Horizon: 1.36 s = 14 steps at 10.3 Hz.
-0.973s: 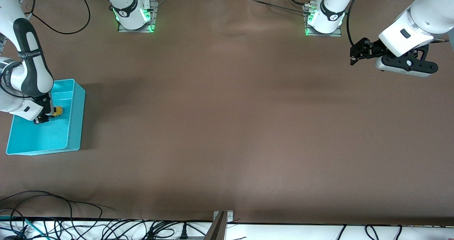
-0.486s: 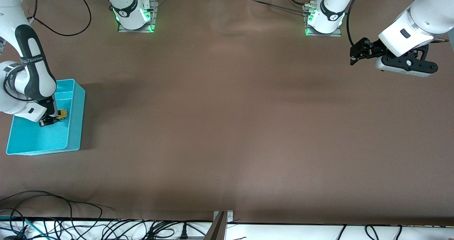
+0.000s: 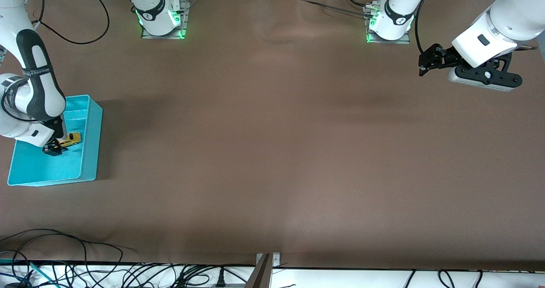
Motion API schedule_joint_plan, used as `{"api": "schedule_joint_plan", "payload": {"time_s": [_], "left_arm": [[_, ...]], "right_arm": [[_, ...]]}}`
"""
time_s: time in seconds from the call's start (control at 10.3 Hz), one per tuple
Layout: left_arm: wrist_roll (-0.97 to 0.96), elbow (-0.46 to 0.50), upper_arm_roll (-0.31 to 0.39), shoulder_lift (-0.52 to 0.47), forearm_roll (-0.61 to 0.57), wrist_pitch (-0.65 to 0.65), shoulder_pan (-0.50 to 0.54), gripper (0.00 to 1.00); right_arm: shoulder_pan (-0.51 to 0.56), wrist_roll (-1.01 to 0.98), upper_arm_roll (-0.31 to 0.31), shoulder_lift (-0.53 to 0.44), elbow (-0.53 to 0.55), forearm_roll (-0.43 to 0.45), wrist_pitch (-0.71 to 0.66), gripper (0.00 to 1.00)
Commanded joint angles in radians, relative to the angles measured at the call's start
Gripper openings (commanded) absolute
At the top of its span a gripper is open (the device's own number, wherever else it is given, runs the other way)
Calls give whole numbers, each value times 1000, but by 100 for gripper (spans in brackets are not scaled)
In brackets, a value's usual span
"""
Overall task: Wind up and store yellow beetle car
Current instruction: 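Open the right gripper to drop the car in the bin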
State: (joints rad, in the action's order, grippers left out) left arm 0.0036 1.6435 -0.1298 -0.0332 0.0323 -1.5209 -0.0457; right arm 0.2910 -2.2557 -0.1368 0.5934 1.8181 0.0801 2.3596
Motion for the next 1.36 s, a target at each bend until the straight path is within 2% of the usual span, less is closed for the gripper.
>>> {"api": "schedule_joint_plan", "payload": {"time_s": [0.0,0.1,0.39,0.68,0.97,1.07,1.26], "left_arm": [[-13,-13,2,-8,12,21,-5,100],[-11,-13,2,-8,11,21,-5,100],[-11,-13,2,-10,11,22,-5,100],[-13,-13,-13,-8,9,22,-5,100],[-11,-13,-11,-8,8,22,-5,100],[-13,-13,-13,-10,6,22,-3,100],[-13,-13,-13,-10,6,22,-5,100]], "right_arm": [[11,-21,16,-12,-103,-25,-168,100],[11,-19,17,-21,-127,-26,-212,100],[8,11,17,-98,-134,-104,-302,100],[-4,319,20,-185,-158,-98,-512,100],[-62,667,20,-283,-161,-97,-656,100],[-78,758,20,-297,-163,-101,-686,100],[-92,926,58,-332,-161,-105,-694,100]]}}
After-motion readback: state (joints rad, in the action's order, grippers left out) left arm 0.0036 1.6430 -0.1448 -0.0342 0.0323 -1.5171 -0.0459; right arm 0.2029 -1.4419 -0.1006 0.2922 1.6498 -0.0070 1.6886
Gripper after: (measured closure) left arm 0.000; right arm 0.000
